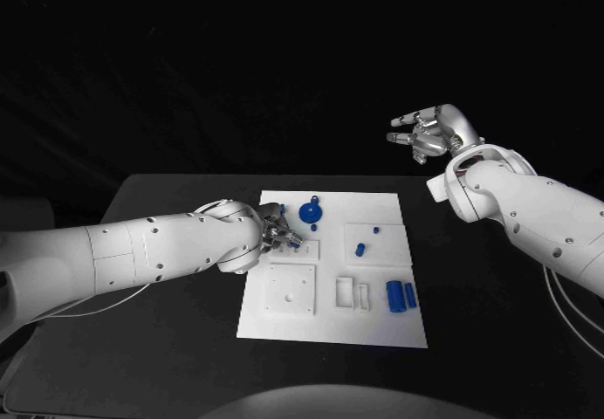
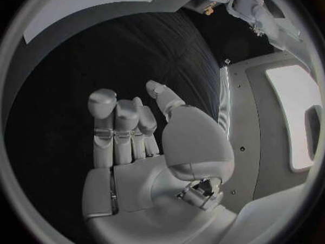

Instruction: Assemble the parts on the task board

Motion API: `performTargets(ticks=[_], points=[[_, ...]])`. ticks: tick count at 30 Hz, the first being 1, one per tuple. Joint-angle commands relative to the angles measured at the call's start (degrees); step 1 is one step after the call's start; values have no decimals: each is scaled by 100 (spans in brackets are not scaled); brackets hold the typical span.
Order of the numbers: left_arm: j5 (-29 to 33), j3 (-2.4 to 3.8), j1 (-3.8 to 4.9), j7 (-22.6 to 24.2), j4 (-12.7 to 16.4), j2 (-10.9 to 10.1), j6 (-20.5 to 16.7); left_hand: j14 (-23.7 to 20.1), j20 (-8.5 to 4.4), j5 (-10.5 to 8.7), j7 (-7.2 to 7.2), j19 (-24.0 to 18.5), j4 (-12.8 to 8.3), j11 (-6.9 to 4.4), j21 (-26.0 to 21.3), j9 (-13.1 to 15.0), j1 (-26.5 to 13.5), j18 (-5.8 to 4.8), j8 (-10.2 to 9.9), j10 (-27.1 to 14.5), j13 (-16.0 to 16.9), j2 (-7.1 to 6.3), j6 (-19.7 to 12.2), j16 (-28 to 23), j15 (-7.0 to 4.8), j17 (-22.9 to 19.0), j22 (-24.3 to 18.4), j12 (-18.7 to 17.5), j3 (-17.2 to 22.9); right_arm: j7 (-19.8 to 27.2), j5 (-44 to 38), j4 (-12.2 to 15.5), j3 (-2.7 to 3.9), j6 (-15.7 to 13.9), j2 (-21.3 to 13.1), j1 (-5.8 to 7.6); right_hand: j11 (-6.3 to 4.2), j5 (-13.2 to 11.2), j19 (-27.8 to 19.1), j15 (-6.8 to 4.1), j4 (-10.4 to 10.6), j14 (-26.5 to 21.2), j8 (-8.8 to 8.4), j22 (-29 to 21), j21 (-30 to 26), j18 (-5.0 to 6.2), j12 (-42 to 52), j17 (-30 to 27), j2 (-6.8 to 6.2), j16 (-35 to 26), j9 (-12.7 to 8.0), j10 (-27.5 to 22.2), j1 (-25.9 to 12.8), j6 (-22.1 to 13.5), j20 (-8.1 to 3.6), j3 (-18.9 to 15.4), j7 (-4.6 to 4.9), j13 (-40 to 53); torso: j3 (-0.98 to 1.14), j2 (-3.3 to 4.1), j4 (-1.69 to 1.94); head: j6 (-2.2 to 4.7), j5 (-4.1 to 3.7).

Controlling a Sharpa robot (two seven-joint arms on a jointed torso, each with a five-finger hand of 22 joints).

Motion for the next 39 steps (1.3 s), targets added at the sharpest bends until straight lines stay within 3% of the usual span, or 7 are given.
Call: performTargets(ticks=[1, 8, 19, 39], points=[[-100, 3, -5, -5, 31, 0, 50, 6, -6, 34, -494, 36, -551, -105, 24, 1, 34, -26, 16, 164, 4, 17, 591, 25, -41, -7, 156, -33, 580, -18, -49, 10, 3, 48, 0, 2, -19, 18, 315, -20, 3, 21, -7, 324, -2, 83, -10, 5, -6, 8, 7, -10, -56, 0, -17, -43, -5, 336, -3, 1, 2, -9, 2], [-118, 3, -8, -18, 47, -5, 80, 6, -6, 34, -494, 36, -551, -105, 24, 1, 34, -26, 16, 164, 4, 17, 591, 25, -41, -7, 156, -33, 580, -32, -53, -3, 3, 58, -1, 1, -19, 18, 315, -20, 3, 21, -7, 324, -2, 83, -10, 5, -6, 8, 7, -10, -56, 0, -17, -43, -5, 336, -11, 1, 2, -7, 4], [-209, 3, -10, -68, 59, -11, 181, -2, -6, 14, -492, 17, -546, -100, -11, -17, 26, -28, 15, 162, -21, 16, 588, 12, -38, -32, 146, -62, 580, -41, -58, -14, 3, 70, 2, 1, -19, 18, 315, -20, 3, 21, -7, 324, -2, 83, -10, 5, -6, 8, 7, -10, -56, 0, -17, -43, -5, 336, 2, 5, -5, -18, 13], [-320, 3, -26, -142, 107, -21, 389, -4, -6, 4, -490, 13, -538, -98, -22, -44, 40, -33, 15, 163, -26, 15, 588, 5, -34, -44, 144, -73, 577, -42, -135, -26, 3, 71, 8, 1, -18, 19, 315, -20, 18, 23, -6, 320, 9, 87, 0, 18, -3, 8, 7, -5, -63, -3, -16, -58, -5, 340, 4, 7, -6, -38, 9]])
